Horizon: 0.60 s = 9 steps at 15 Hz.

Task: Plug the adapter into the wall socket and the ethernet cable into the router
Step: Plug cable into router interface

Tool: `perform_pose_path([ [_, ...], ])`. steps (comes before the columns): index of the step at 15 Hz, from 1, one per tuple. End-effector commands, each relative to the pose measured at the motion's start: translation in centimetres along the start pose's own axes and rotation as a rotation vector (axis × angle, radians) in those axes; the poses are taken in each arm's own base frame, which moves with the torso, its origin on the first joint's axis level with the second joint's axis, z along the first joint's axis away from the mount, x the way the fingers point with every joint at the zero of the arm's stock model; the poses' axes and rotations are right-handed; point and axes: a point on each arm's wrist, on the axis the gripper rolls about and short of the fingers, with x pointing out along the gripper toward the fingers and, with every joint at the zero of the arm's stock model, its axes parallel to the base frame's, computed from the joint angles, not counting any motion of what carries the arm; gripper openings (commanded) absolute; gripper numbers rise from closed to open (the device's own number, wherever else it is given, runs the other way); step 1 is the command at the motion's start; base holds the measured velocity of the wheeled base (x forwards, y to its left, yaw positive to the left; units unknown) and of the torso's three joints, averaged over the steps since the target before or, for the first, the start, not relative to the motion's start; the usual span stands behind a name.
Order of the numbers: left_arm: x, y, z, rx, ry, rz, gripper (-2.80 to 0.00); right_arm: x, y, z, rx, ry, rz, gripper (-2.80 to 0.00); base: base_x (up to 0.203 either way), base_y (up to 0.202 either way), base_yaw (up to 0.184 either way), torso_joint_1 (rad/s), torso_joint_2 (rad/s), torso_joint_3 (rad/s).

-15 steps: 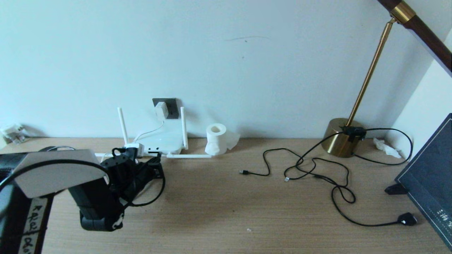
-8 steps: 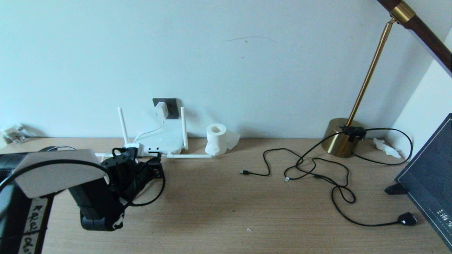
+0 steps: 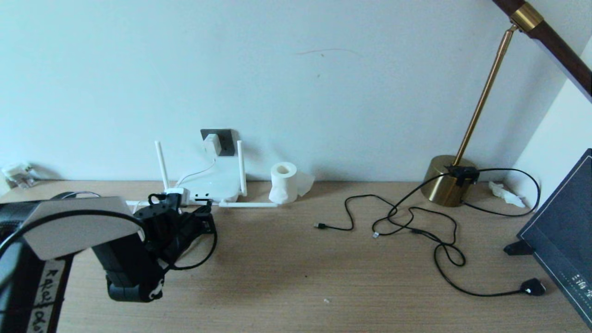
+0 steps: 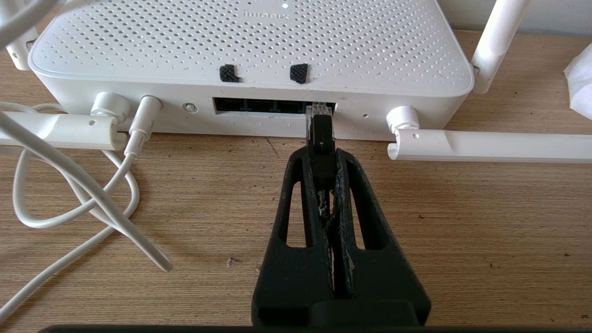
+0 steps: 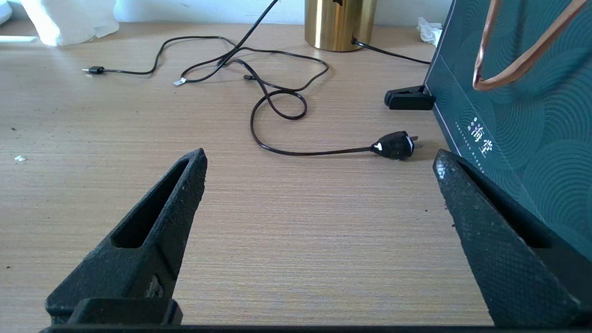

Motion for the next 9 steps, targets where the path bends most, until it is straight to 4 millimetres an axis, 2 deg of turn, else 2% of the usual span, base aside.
perform_pose_path([
  [1, 0.06, 0.01, -0.11, 0.0, -0.005, 0.0, -2.8, 0.01, 0.0, -0.04, 0.0, 0.001, 0.0, 0.0, 0.0, 0.0, 0.0, 0.0, 0.0, 0.0],
  [9, 0.06, 0.25, -0.14, -0.001, -0.004, 0.006, -2.8, 0.01, 0.0, 0.0, 0.0, 0.001, 0.0, 0.0, 0.0, 0.0, 0.0, 0.0, 0.0, 0.0],
])
